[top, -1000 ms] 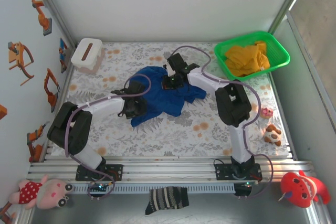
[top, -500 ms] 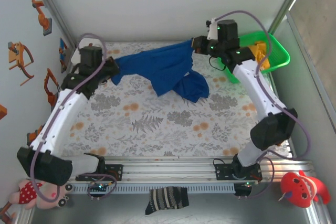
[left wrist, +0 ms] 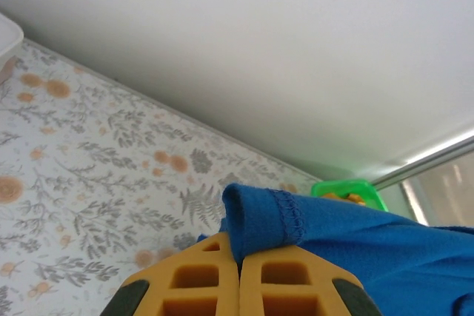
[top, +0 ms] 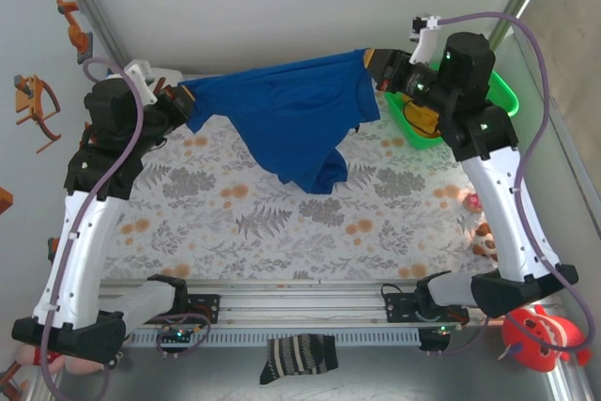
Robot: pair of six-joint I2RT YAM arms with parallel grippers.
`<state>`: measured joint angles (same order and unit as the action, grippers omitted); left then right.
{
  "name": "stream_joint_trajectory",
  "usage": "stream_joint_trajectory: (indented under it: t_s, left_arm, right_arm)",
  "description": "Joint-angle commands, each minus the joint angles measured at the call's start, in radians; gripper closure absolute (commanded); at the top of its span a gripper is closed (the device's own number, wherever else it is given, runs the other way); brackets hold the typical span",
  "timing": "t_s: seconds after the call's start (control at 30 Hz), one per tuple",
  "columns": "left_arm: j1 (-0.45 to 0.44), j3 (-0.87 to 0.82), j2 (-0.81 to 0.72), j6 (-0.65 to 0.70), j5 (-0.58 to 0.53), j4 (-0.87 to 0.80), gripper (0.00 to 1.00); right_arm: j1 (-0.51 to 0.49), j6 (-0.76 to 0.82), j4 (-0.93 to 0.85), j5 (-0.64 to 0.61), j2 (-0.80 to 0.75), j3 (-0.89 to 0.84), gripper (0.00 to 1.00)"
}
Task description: Fold the inside-out t-shirt
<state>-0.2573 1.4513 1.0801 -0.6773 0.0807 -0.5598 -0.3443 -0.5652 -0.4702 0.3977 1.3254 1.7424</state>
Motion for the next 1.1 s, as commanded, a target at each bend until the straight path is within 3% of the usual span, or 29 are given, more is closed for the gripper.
stream_joint_trajectory:
  t_s: [0.0, 0.17, 0.43, 0.47, 0.57, 0.6, 0.63, 0.67, 0.7, 0.73, 0.9, 1.07]
  left_arm:
    - [0.021, 0.062, 0.018, -0.029, -0.048, 0.056, 1.0]
    - [0.023, 0.194, 0.191, -0.024, -0.032, 0.079, 1.0]
    - [0.023, 0.384, 0.643, -0.055, 0.03, 0.116, 1.0]
    - [0.023, 0.419, 0.7, -0.05, 0.048, 0.114, 0.93]
    - [0.024, 0.571, 0.859, -0.02, 0.096, 0.022, 0.36]
    - [0.023, 0.608, 0.887, -0.01, 0.103, -0.019, 0.26]
    - [0.024, 0.62, 0.895, -0.003, 0.102, -0.047, 0.21]
    - [0.023, 0.607, 0.885, 0.008, 0.104, -0.058, 0.13]
    - [0.02, 0.556, 0.858, 0.018, 0.098, -0.06, 0.08]
    - [0.017, 0.504, 0.824, 0.023, 0.088, -0.06, 0.03]
    - [-0.005, 0.113, 0.593, -0.001, 0.081, -0.046, 0.0]
    - [-0.131, -0.213, 0.437, -0.048, 0.035, -0.032, 0.0]
  right_arm:
    - [0.016, -0.025, 0.055, -0.059, 0.02, -0.012, 1.0]
    - [0.032, -0.01, 0.092, -0.106, 0.126, -0.073, 1.0]
    - [0.06, -0.077, 0.253, -0.235, 0.372, -0.251, 1.0]
    - [0.069, -0.085, 0.264, -0.253, 0.405, -0.25, 1.0]
    - [0.087, -0.077, 0.276, -0.291, 0.499, -0.217, 1.0]
    - [0.091, -0.059, 0.272, -0.276, 0.527, -0.196, 0.97]
    - [0.093, -0.042, 0.253, -0.263, 0.549, -0.174, 0.84]
    - [0.093, -0.022, 0.22, -0.253, 0.562, -0.152, 0.66]
    - [0.092, -0.005, 0.199, -0.234, 0.562, -0.144, 0.56]
    - [0.093, 0.003, 0.193, -0.22, 0.55, -0.158, 0.53]
    - [0.091, 0.01, 0.178, -0.181, 0.458, -0.299, 0.48]
    - [0.079, 0.006, 0.153, -0.19, 0.412, -0.445, 0.45]
